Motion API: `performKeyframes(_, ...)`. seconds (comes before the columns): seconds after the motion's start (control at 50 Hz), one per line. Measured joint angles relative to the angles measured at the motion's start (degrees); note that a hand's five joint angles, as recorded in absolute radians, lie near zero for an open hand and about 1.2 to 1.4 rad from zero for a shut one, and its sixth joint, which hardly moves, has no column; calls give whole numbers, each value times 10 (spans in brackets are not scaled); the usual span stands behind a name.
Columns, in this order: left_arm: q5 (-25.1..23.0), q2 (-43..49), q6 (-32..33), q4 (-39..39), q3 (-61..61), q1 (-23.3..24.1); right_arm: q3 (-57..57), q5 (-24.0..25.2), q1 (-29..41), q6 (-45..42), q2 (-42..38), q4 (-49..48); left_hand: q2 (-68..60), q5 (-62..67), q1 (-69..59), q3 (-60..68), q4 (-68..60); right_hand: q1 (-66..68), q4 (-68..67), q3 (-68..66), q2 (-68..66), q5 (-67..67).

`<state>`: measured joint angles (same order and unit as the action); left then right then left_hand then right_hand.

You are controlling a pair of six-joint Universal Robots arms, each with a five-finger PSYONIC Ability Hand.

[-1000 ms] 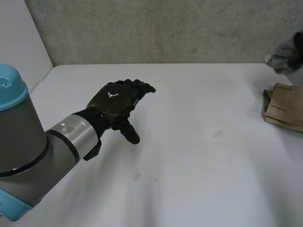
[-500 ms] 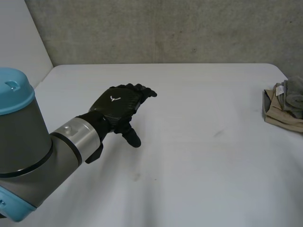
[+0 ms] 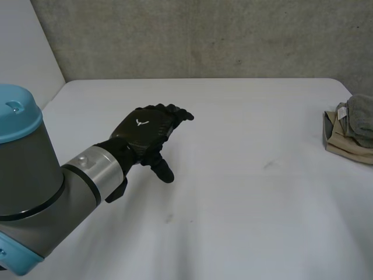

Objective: Fold the laundry.

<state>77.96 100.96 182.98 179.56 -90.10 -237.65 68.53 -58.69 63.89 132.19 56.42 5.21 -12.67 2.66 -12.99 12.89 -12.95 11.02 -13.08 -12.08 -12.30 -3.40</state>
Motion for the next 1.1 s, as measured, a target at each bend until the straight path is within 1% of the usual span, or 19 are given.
performKeyframes(0.08, 0, -2, 0, 0, -1, 0, -7, -42, -3, -16, 12, 31, 0, 0, 0, 0, 0, 0, 0, 0, 0, 0)
performKeyframes(0.22, 0, -5, 0, 0, -3, -1, -62, -188, -10, -91, 12, 56, 0, 0, 0, 0, 0, 0, 0, 0, 0, 0)
performKeyframes(0.24, 0, -7, 0, 0, -3, -1, -84, -223, -7, -102, 12, 47, 0, 0, 0, 0, 0, 0, 0, 0, 0, 0)
performKeyframes(0.3, 0, -11, 0, 0, -4, -2, -115, -263, 5, -100, 13, 25, 0, 0, 0, 0, 0, 0, 0, 0, 0, 0)
performKeyframes(0.32, 0, -11, 0, 0, -4, -2, -115, -263, 5, -100, 13, 25, 0, 0, 0, 0, 0, 0, 0, 0, 0, 0)
performKeyframes(0.36, 0, -17, 0, 0, -4, -4, -143, -288, 42, -58, 24, -15, 0, 0, 0, 0, 0, 0, 0, 0, 0, 0)
performKeyframes(0.42, 0, -19, 0, 0, -4, -5, -144, -289, 45, -53, 25, -18, 0, 0, 0, 0, 0, 0, 0, 0, 0, 0)
performKeyframes(0.44, 0, -27, 0, 0, -4, -10, -149, -291, 64, -29, 33, -31, 0, 0, 0, 0, 0, 0, 0, 0, 0, 0)
performKeyframes(0.48, 2, -35, 0, 1, -4, -18, -148, -289, 134, 65, 68, -63, 0, 0, 0, 0, 0, 0, 0, 0, 0, 0)
performKeyframes(0.52, 2, -36, 0, 0, -4, -20, -146, -288, 143, 76, 72, -65, 0, 0, 0, 0, 0, 0, 0, 0, 0, 0)
performKeyframes(0.54, 7, -46, 0, 1, -3, -33, -130, -284, 197, 138, 97, -71, 0, 0, 0, 0, 0, 0, 0, 0, 0, 0)
performKeyframes(0.66, 25, -60, -1, 1, 0, -60, -74, -280, 309, 237, 141, -72, 2, -2, 0, 0, 5, 0, 0, 0, 0, 2)
performKeyframes(0.7, 35, -63, -1, 1, 1, -71, -37, -281, 364, 264, 154, -73, 2, -2, 0, 0, 5, 0, 0, 0, 0, 2)
performKeyframes(0.72, 35, -63, -1, 1, 1, -71, -37, -281, 364, 264, 154, -73, 2, -2, 0, 0, 5, 0, 0, 0, 0, 2)
performKeyframes(0.74, 47, -65, -1, 1, 2, -81, 3, -283, 417, 281, 162, -75, 2, -2, 0, 0, 5, 0, 0, 2, 0, 2)
performKeyframes(0.8, 54, -66, -1, 2, 3, -86, 24, -285, 443, 287, 165, -77, 2, -2, 0, 0, 5, 0, 0, 2, 0, 2)
performKeyframes(0.82, 65, -66, 0, 1, 3, -93, 61, -287, 482, 294, 167, -83, 2, -2, 0, 0, 5, 0, 0, 2, 0, 2)
performKeyframes(0.92, 88, -65, 0, 1, 3, -107, 136, -298, 549, 303, 168, -112, 2, -2, 0, 0, 5, 0, 0, 2, 0, 2)
performKeyframes(1.1, 100, -63, 0, 1, -4, -110, 189, -351, 567, 308, 173, -163, 2, -2, 0, 0, 5, 0, 0, 2, 0, 2)
